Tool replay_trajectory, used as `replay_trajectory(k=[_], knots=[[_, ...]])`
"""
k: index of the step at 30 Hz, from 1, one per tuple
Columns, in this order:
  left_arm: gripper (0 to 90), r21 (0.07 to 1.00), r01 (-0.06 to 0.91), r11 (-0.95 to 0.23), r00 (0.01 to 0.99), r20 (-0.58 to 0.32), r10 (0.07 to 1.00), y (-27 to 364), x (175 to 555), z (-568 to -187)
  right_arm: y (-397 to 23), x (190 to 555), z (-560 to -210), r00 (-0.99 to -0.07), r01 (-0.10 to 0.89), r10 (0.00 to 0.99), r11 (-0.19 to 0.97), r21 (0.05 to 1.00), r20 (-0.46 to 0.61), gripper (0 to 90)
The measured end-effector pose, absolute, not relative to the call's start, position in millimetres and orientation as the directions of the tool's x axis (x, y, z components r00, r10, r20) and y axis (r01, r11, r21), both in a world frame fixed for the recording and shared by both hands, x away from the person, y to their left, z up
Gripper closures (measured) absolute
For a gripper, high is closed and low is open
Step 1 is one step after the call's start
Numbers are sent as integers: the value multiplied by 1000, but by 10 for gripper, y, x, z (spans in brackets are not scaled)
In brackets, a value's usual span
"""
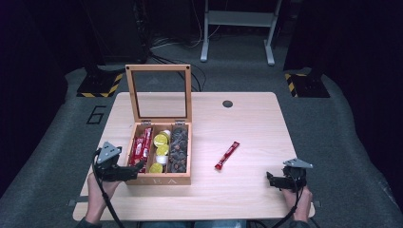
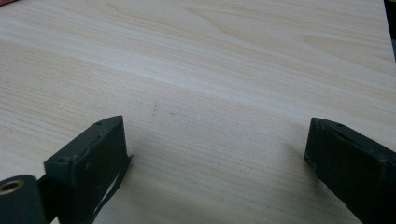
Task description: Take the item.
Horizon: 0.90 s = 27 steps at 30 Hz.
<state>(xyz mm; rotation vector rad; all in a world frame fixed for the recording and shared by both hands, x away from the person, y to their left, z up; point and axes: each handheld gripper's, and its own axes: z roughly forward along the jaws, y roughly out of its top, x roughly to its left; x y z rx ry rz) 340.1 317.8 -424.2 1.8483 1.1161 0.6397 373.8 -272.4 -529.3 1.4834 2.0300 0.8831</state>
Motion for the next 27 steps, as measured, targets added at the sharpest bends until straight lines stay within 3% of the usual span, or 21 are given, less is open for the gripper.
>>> replay_trajectory(k=[10, 20, 27], knots=[[1, 881, 431, -196, 434, -12, 901, 3619, 3075, -4504, -2723, 3737, -5293, -303, 648, 953, 207, 733, -2, 51], [0, 829, 510, -230, 450, -30, 892, 3889, 3006, -4989, -2722, 3738, -5292, -301, 649, 954, 207, 732, -3, 47], [0, 754, 574, -319, 475, 11, 880, 3889, 3078, -5175, -2727, 3752, -5296, -298, 652, 955, 205, 730, -2, 36]])
